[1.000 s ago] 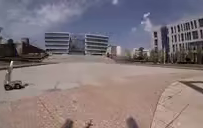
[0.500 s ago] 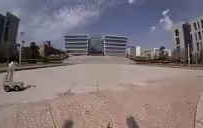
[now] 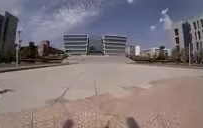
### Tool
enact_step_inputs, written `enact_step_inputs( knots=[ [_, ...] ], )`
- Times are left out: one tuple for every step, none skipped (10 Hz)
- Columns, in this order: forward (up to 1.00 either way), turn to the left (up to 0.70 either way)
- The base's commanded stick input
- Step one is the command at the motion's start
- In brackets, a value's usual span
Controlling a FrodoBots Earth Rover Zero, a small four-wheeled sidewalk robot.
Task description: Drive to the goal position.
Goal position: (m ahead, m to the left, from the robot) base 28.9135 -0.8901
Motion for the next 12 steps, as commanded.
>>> enact_step_inputs(
  knots=[
    [0.7, 0.0],
    [0.7, 0.0],
    [0.7, 0.0],
    [0.7, 0.0],
    [0.7, 0.0],
    [0.7, 0.0],
    [0.7, 0.0],
    [0.7, 0.0],
    [0.7, 0.0],
    [0.7, 0.0],
    [0.7, 0.0],
    [0.7, 0.0]
  ],
)
